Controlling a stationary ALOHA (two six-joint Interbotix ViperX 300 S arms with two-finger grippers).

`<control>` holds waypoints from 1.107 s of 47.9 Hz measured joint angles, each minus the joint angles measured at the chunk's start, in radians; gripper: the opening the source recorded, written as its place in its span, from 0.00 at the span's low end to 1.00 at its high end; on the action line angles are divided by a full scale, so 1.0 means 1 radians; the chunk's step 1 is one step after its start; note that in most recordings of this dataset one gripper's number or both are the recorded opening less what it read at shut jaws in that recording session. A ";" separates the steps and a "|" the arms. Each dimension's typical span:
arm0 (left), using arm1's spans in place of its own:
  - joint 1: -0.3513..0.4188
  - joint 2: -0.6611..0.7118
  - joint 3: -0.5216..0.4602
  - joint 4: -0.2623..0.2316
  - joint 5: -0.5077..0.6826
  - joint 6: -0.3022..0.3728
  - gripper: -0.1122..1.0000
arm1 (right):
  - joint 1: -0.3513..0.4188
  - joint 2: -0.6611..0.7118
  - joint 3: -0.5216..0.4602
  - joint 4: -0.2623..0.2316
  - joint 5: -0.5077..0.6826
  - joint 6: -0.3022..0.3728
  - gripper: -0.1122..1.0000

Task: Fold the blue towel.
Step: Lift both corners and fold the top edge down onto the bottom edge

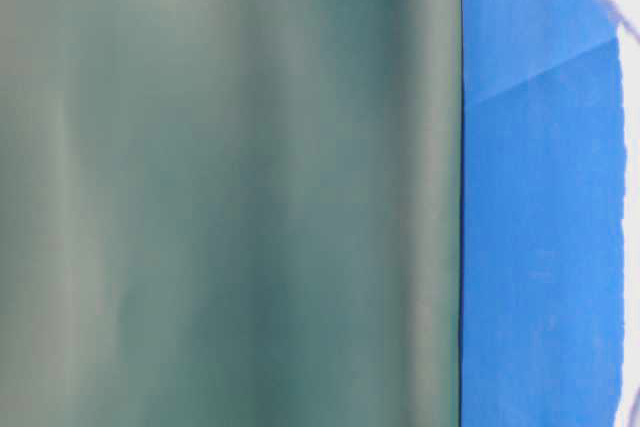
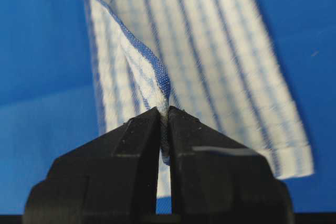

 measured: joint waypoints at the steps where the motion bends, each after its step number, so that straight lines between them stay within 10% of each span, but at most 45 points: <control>1: 0.000 0.006 -0.003 0.000 0.000 0.000 0.15 | 0.005 0.008 0.000 0.002 0.000 0.000 0.16; 15: -0.003 0.044 -0.017 -0.002 0.000 0.000 0.15 | 0.020 0.040 -0.003 0.008 0.006 0.000 0.17; 22: -0.003 0.044 -0.017 -0.005 0.003 -0.003 0.18 | 0.028 0.041 -0.005 0.008 0.018 -0.002 0.36; 34: 0.028 0.029 -0.012 -0.011 0.025 -0.018 0.80 | 0.031 0.041 -0.009 0.008 0.021 -0.002 0.94; 53: 0.141 -0.064 0.009 -0.008 0.080 0.006 0.77 | -0.049 0.020 -0.009 0.003 0.018 -0.037 0.89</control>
